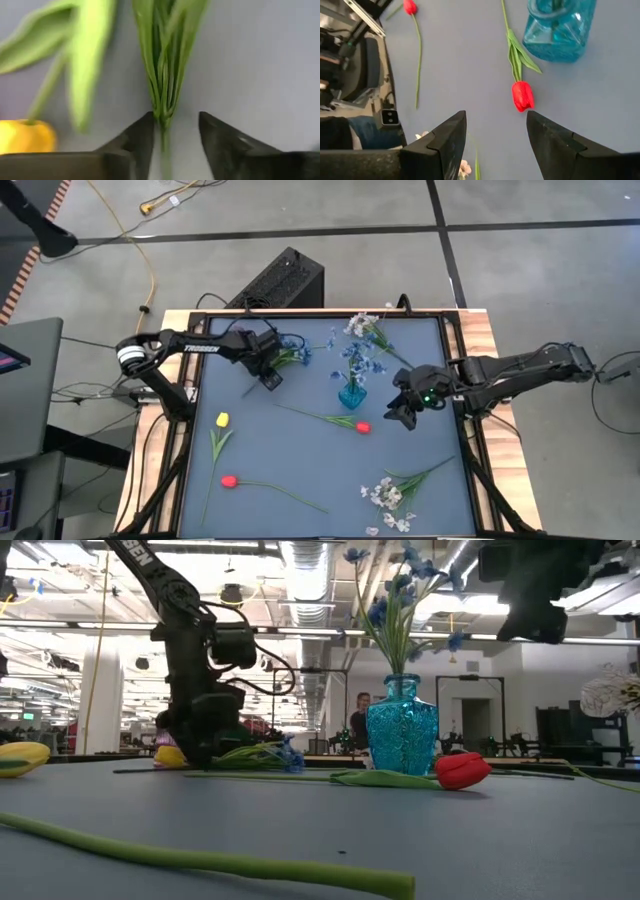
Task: Sort flowers into vase by color
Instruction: Put the blue flowers into the blue vase
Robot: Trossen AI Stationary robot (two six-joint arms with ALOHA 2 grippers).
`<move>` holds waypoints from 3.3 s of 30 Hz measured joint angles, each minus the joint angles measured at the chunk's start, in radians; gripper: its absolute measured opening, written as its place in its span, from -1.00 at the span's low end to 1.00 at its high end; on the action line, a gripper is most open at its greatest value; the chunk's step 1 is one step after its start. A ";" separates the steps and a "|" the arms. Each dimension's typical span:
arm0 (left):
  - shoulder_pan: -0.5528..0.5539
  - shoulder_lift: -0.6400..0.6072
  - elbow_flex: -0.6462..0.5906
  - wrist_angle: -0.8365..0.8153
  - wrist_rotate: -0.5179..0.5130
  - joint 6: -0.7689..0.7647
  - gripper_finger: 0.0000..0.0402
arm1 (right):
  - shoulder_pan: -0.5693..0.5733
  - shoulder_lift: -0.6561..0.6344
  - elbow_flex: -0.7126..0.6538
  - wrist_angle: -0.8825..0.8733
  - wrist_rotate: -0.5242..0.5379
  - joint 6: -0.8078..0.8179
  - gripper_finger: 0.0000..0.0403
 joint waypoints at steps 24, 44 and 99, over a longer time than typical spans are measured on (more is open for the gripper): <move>-0.140 -0.435 0.000 0.120 0.011 -0.173 -1.00 | 0.047 -0.001 0.142 0.163 0.088 -0.152 0.16; -0.231 -0.184 -0.030 0.185 -0.021 -0.022 -0.45 | 0.044 0.002 0.142 0.225 0.103 -0.224 0.16; -0.227 -0.590 -0.031 0.527 -0.242 -0.126 -0.99 | 0.127 0.155 0.142 0.732 0.133 -0.395 0.16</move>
